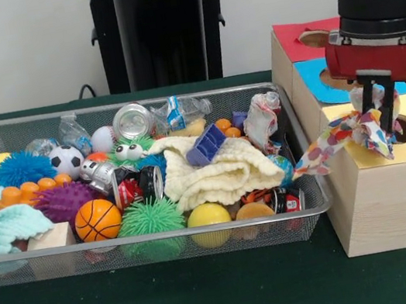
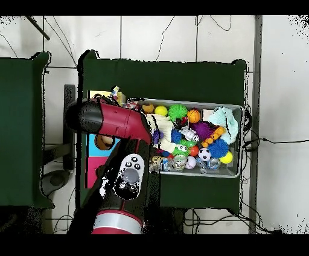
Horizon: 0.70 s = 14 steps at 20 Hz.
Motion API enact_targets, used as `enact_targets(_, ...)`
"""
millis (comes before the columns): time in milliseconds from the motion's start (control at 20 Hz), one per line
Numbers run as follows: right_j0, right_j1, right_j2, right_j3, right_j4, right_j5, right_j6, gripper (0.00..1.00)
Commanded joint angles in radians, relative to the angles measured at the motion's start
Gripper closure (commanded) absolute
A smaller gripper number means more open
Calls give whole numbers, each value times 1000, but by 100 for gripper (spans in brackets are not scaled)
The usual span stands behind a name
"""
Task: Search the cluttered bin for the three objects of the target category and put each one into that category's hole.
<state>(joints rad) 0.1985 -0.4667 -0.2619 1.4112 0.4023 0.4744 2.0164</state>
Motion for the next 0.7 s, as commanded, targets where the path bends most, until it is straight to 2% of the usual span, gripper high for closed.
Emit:
enact_targets(50,-8,3,127,137,52,4,214,100)
enact_targets(350,31,-9,103,162,73,-3,246,100)
enact_targets(700,62,14,59,151,68,9,254,100)
